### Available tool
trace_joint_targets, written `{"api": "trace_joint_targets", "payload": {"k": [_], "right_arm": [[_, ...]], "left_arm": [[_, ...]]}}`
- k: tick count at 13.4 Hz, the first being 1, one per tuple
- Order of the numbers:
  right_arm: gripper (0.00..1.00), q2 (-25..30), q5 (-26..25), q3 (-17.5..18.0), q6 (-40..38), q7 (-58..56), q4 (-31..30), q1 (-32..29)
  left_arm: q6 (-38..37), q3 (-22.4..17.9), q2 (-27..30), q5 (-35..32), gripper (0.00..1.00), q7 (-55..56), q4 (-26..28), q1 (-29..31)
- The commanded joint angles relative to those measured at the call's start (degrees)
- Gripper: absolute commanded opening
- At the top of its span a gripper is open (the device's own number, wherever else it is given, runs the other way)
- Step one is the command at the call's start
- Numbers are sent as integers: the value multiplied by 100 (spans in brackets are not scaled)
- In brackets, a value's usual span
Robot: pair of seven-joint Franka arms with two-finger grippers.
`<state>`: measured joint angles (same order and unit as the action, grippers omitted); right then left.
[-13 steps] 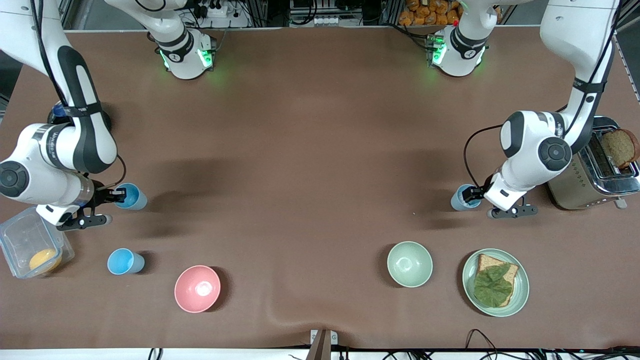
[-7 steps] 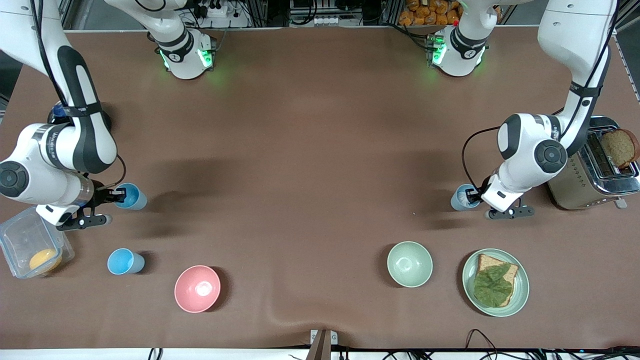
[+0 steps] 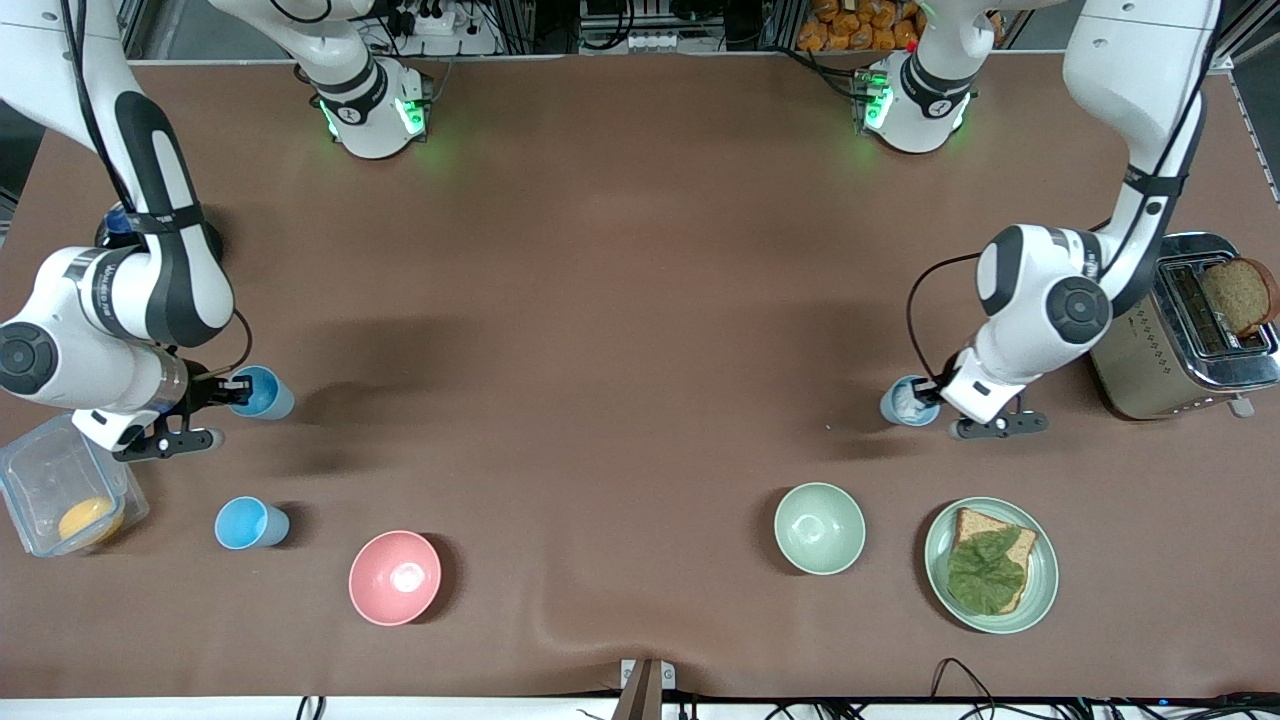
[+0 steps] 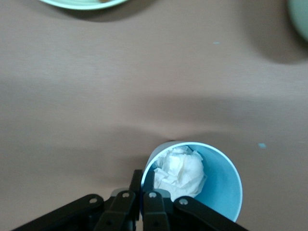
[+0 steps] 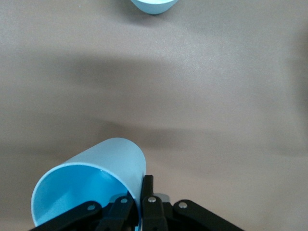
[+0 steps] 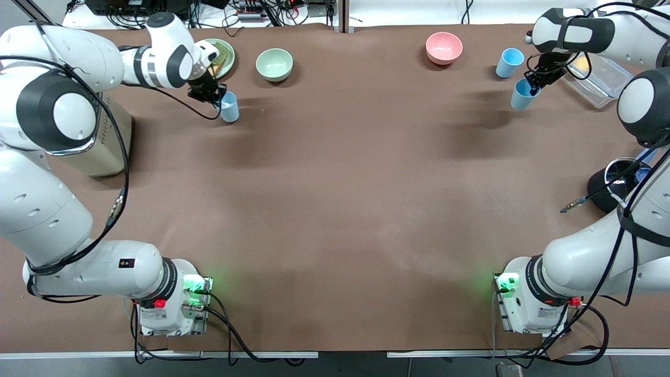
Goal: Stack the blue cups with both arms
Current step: 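Carry the tissue cup toward the table middle with the left gripper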
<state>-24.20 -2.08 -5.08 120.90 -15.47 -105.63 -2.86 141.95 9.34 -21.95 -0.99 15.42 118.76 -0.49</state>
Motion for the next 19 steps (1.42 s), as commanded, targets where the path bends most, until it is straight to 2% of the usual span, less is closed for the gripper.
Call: {"api": "trace_joint_targets", "payload": {"k": [1, 5, 10, 13, 15, 17, 19], "right_arm": [[0, 91, 85, -1, -76, -35, -1, 14], [0, 91, 85, 7, -67, -35, -1, 14], [0, 91, 93, 42, -76, 0, -1, 14], [0, 152, 444, 42, -198, 9, -1, 66], [0, 161, 445, 42, -242, 44, 7, 102], [0, 196, 445, 42, -321, 323, 42, 259], [0, 275, 445, 42, -549, 928, 121, 566]], "left_arm": [[-62, 435, 261, -147, 0, 479, 34, 14], [-71, 1262, 235, -147, 0, 1952, -89, -108], [-45, 1307, 95, -156, 0, 3448, -247, -1302], [-36, 1263, -291, -165, 0, 4213, -650, -1998], [-36, 1254, -467, -496, 0, 4521, -801, -2288], [-27, 1263, -722, -1207, 0, 5030, -1011, -2438], [-27, 1281, -1134, -1727, 0, 5549, -1458, -2648]]}}
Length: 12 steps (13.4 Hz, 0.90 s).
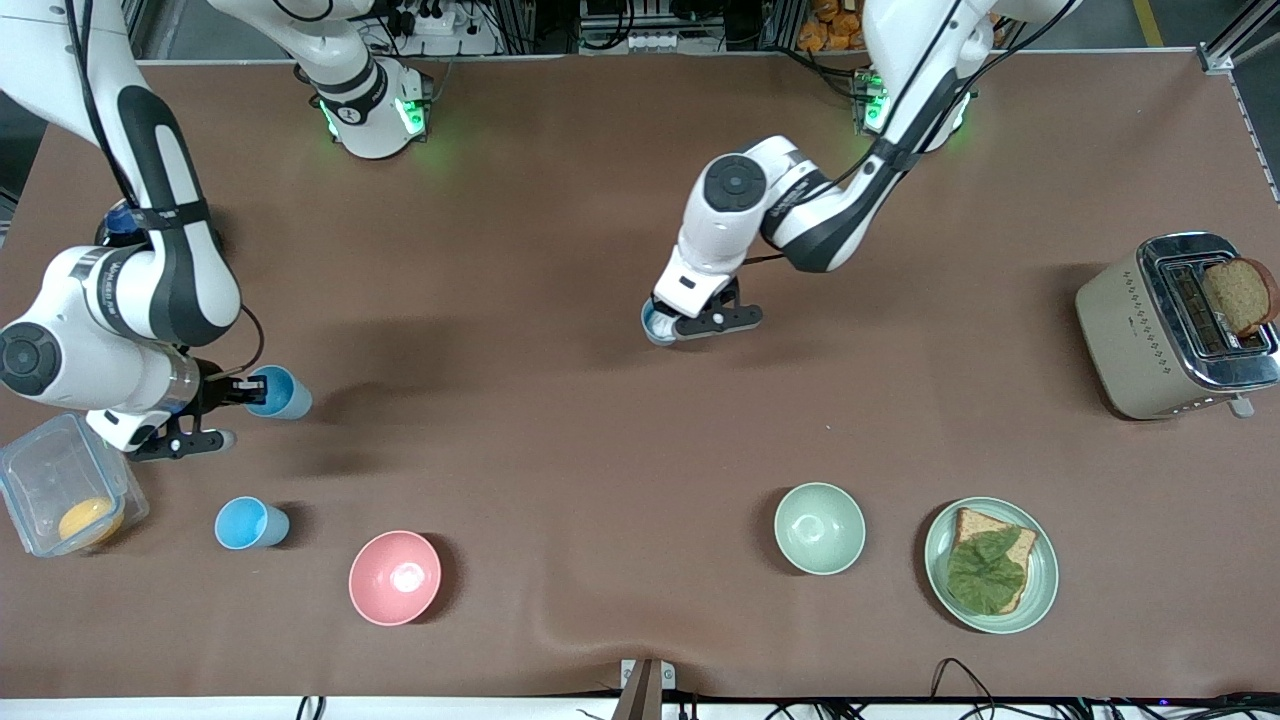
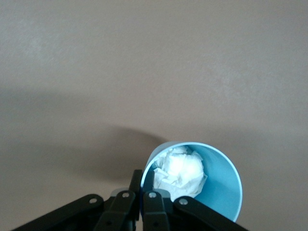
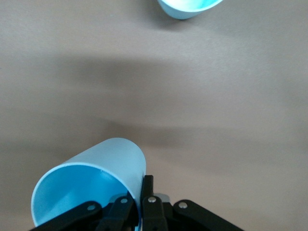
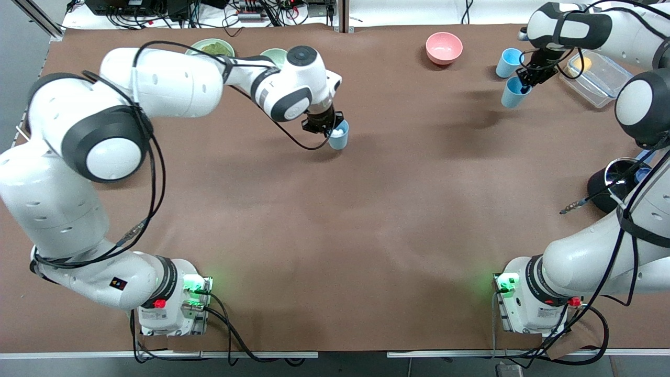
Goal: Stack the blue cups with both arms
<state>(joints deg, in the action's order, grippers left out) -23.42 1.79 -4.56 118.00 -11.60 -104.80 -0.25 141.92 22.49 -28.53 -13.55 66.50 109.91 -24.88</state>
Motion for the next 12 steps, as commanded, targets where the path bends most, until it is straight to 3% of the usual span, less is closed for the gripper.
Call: {"api": "trace_joint_targets", "payload": {"k": [1, 7, 9, 12], "right_arm": [[0, 223, 59, -10, -494, 971, 170, 515], [0, 337, 401, -10, -1173, 3487, 487, 1878], [0, 486, 628, -10, -1541, 3533, 452, 2002], [0, 557, 955, -18, -1710, 3568, 435, 2160]], "left_arm": [[-24, -61, -678, -612, 0, 555, -802, -349], [-24, -174, -1198, -727, 0, 583, -1533, -710], [-68, -228, -1094, -789, 99, 556, -1525, -615], [-813, -324, -621, -798, 100, 522, -1534, -544]]}}
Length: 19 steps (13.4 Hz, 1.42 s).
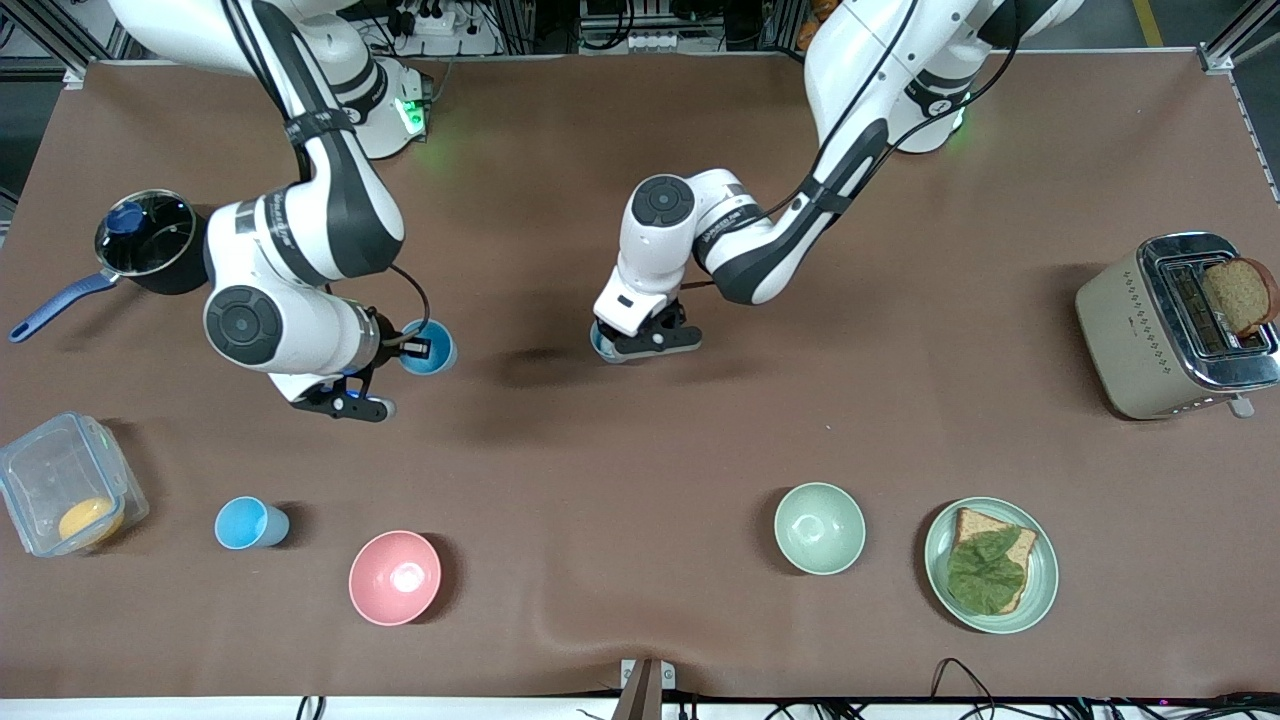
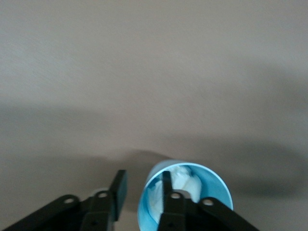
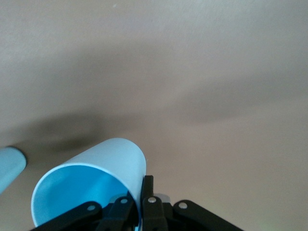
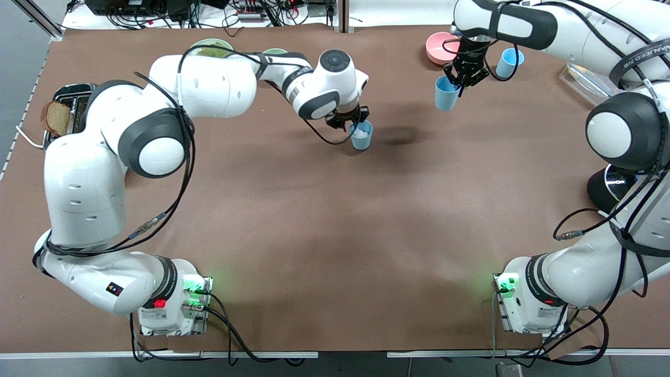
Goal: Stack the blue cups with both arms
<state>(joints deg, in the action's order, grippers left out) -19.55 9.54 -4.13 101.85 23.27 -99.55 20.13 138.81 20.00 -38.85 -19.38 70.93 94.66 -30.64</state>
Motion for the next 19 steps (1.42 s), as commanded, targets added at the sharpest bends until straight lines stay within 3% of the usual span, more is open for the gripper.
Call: {"api": "trace_joint_targets", "payload": {"k": [1, 5, 9, 12, 15, 19], "right_arm": [[0, 162, 188, -62, -51, 255, -82, 167], [0, 100, 477, -62, 352, 1072, -29, 667], [0, -57, 689, -62, 958, 1968, 190, 1387], [0, -303, 663, -71, 1529, 2409, 226, 1862], [0, -515, 549, -88, 1750, 2568, 226, 2171], [0, -761, 400, -88, 1839, 2612, 208, 2372]], "left_arm": [[-669, -145, 692, -233, 100, 44, -9, 67], [-1294, -190, 1651, -163, 100, -841, -17, 857], [-1795, -189, 2021, 136, 100, -949, -61, 946], [-2076, -155, 2372, 188, 100, -1771, -79, 1637], [-2603, -146, 2864, 959, 100, -3484, -96, 2393], [-3324, -207, 3277, 1690, 100, -4576, -184, 3099]]}}
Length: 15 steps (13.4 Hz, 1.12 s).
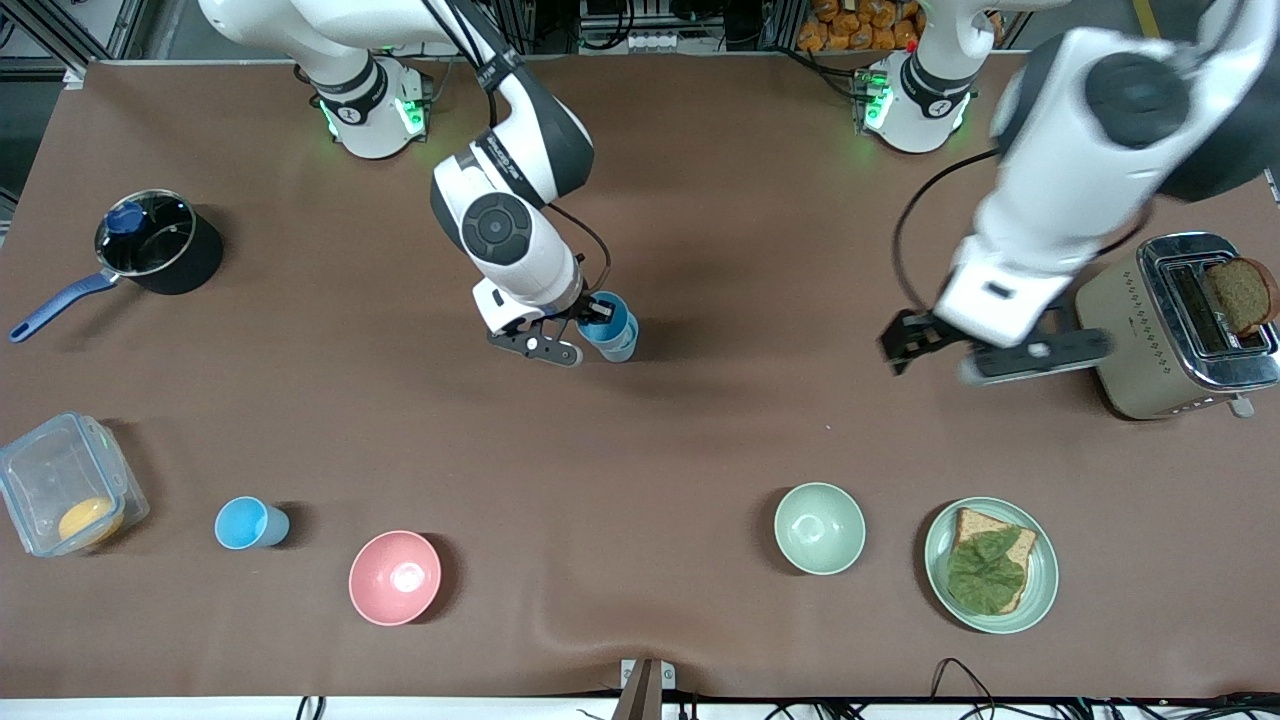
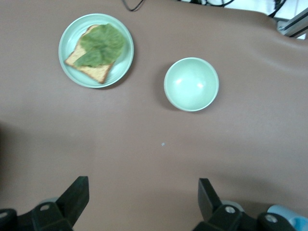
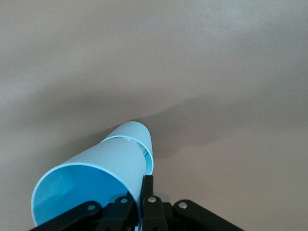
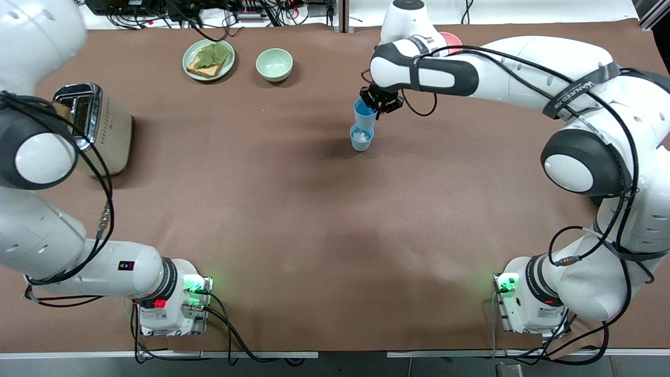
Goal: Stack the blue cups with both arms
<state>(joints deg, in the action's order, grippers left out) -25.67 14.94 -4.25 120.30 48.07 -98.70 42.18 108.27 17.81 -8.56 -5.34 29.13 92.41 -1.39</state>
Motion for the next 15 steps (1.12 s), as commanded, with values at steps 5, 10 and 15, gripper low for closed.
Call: {"api": "trace_joint_targets", "payload": {"k": [5, 10, 15], "right_arm": [[99, -263, -351, -76, 37, 282, 132, 282], [100, 167, -422, -216, -680, -41, 193, -313], [100, 484, -1061, -252, -1395, -2351, 62, -1754]], "left_arm": [[-965, -542, 627, 297, 100, -1461, 32, 87], [-1326, -595, 725, 297, 100, -1682, 67, 51], [-2012, -533, 742, 226, 100, -1901, 41, -35]]}}
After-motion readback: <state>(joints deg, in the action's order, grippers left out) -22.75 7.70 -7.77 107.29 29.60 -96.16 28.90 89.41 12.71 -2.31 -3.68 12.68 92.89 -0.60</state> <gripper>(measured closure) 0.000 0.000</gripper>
